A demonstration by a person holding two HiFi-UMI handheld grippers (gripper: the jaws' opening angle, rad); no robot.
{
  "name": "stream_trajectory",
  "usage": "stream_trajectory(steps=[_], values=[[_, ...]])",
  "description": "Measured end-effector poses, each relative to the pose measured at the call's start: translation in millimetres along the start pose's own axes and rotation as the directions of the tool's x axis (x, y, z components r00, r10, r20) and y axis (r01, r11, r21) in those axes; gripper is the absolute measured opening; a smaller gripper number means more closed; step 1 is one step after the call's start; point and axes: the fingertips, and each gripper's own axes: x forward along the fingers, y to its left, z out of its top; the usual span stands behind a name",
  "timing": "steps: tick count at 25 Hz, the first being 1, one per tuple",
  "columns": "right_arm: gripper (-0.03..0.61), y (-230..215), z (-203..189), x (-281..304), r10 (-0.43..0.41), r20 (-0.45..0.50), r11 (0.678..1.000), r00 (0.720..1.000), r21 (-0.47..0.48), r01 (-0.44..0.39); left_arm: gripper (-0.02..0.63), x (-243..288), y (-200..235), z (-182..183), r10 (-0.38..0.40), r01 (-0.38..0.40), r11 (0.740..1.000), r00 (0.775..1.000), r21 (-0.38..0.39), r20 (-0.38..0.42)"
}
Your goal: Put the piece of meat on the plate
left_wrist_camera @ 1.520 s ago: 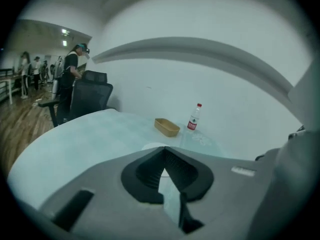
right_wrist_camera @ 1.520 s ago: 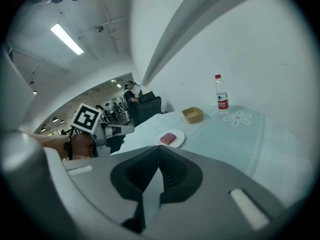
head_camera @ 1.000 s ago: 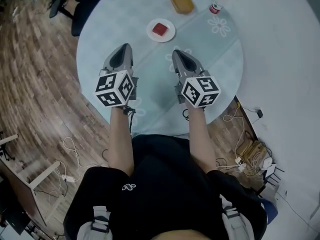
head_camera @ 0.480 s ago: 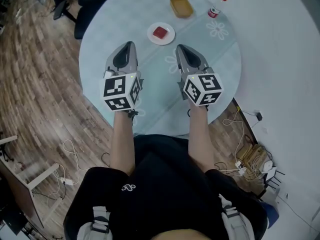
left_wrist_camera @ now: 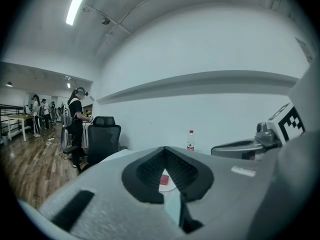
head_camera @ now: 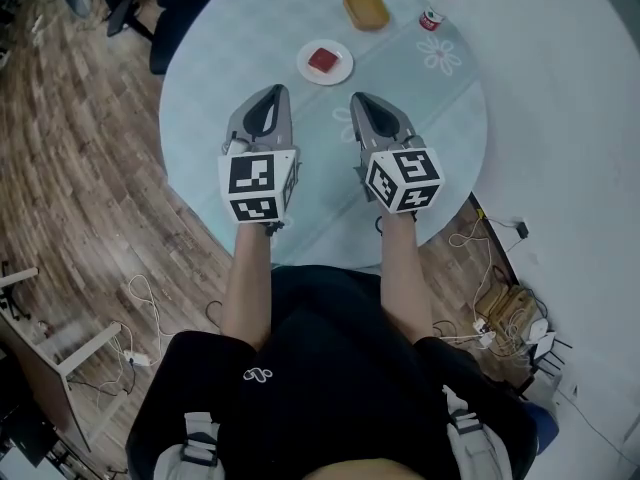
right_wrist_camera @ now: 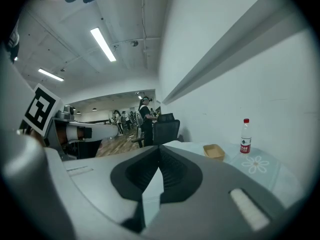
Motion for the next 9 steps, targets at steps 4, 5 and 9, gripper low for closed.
stream_trajectory(steps=[4,5,9], values=[[0.011,5.0,-0.7,4.0,0.007,-0.013,1.0,1.0,-0.012,-0.007,-0.002,-0.7,2.1,-4.1,0.009,-0.008,0.999,1.0,0.041,-0.018],[0.011,7.1,-1.0,5.8,0.012,-0.018,1.0,1.0,-0.018,-0.012,-0.002,-0.1,1.6,-4.8,0.015,-0.013,0.998,1.0,0.069,-0.024],[0.011,18.9,-3.1,12.4,0.036,-0.031,0.999,0.999,-0.038,-0.037,-0.002,2.5,-4.6,-7.1,0.01,-0.003,0.987,0.999,0.159,-0.045]])
